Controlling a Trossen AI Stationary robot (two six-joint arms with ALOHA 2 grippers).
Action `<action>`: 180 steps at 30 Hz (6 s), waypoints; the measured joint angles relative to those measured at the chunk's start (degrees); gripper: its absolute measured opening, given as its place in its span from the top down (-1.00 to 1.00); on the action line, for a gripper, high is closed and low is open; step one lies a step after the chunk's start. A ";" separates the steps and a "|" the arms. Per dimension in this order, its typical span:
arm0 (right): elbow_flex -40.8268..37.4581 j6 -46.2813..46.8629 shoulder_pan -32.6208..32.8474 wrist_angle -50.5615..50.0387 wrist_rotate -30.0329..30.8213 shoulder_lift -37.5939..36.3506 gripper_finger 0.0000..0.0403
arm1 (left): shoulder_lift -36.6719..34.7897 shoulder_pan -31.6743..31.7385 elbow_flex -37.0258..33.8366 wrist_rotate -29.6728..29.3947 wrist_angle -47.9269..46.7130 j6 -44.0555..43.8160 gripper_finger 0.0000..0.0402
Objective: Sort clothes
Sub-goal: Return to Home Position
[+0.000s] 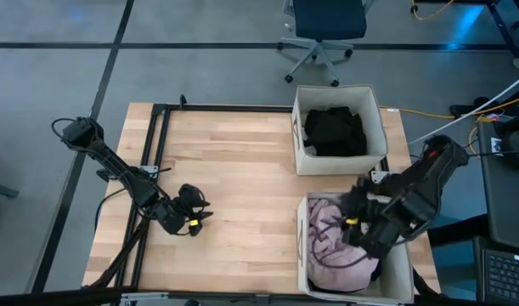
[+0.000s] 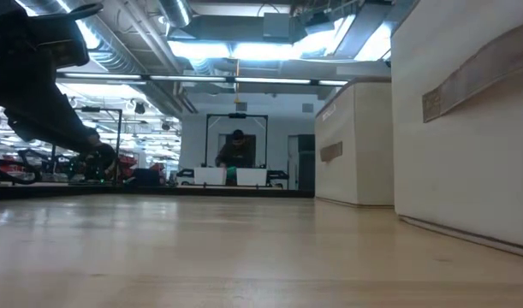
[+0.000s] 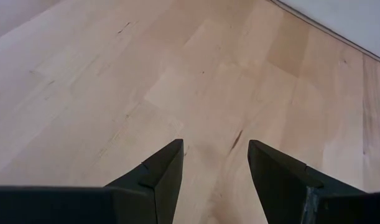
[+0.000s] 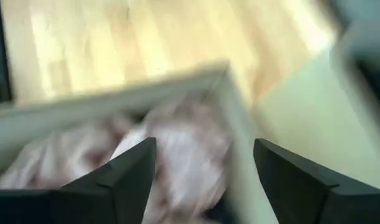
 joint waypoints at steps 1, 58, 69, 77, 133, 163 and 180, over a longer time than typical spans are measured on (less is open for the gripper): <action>0.50 -3.19 -0.83 0.50 2.83 -0.14 -0.34 | 0.00 0.16 0.00 0.00 0.01 0.13 0.14; -80.99 -63.12 -45.66 94.83 -29.05 -76.36 0.84 | -5.37 3.56 0.00 -12.62 14.63 36.36 0.14; -80.99 -63.12 -45.66 89.38 -28.98 -82.12 0.84 | -29.24 9.88 -8.83 1.78 17.11 46.78 0.14; -80.99 -63.14 -45.66 86.98 -28.98 -81.91 0.84 | -38.19 25.71 -14.05 15.59 19.52 53.82 0.14; -80.93 -63.12 -45.65 83.38 -28.96 -81.89 0.84 | -67.14 38.86 -24.65 17.05 13.16 57.80 0.14; -80.93 -63.14 -45.66 83.36 -28.98 -81.89 0.84 | -67.14 38.86 -24.68 17.04 13.12 57.80 0.14; -80.95 -63.14 -45.66 83.36 -28.98 -81.89 0.84 | -67.14 38.86 -24.68 17.03 13.11 57.80 0.14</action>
